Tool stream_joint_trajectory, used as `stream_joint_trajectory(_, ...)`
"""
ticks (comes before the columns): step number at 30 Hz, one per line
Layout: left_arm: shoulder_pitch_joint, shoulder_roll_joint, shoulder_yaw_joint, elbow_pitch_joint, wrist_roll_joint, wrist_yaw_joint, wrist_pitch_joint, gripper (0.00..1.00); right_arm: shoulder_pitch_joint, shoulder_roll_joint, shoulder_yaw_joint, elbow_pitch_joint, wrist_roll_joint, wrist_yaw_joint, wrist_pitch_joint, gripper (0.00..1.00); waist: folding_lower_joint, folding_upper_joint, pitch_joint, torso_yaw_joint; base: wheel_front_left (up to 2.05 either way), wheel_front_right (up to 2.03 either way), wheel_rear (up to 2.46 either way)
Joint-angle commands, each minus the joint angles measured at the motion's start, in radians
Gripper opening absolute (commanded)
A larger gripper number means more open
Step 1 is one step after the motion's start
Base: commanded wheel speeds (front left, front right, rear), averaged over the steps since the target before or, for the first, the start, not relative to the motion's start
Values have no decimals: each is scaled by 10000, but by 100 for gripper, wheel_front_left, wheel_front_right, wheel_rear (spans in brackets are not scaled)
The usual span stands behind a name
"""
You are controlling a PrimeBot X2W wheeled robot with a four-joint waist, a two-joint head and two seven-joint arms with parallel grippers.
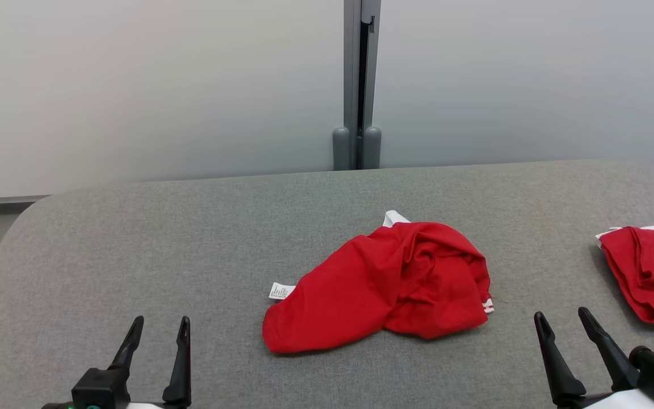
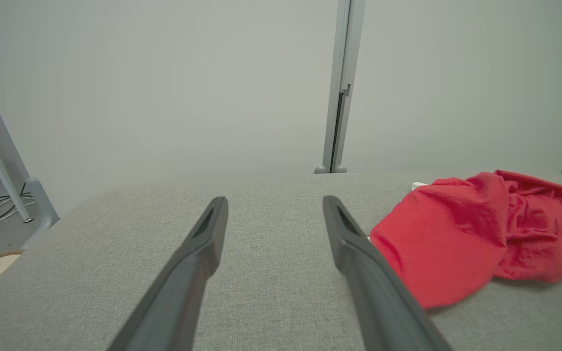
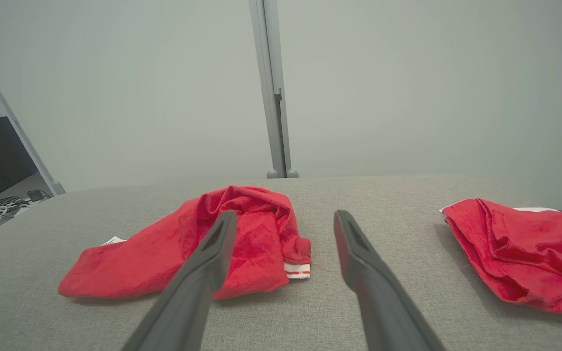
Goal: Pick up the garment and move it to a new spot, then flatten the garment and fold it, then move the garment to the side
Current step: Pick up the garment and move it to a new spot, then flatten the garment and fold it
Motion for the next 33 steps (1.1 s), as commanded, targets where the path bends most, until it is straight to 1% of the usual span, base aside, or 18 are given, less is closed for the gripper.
stream_joint_trajectory(1,109,86,18,-47,-62,19,8,100,89,-2,-41,-44,-27,0,50,100,0,-1,-43,-8,0,0,0)
stream_joint_trajectory(12,277,245,17,-232,-168,106,228,100,227,42,-68,-171,-73,0,140,100,0,-1,-91,32,0,0,0)
stream_joint_trajectory(25,202,215,-52,-195,-268,168,207,100,53,-13,-15,-82,11,0,106,100,0,-1,-20,0,0,0,0)
stream_joint_trajectory(33,129,233,-120,-147,-273,187,209,100,80,73,-30,-119,-37,0,136,100,0,-1,-27,31,0,0,0)
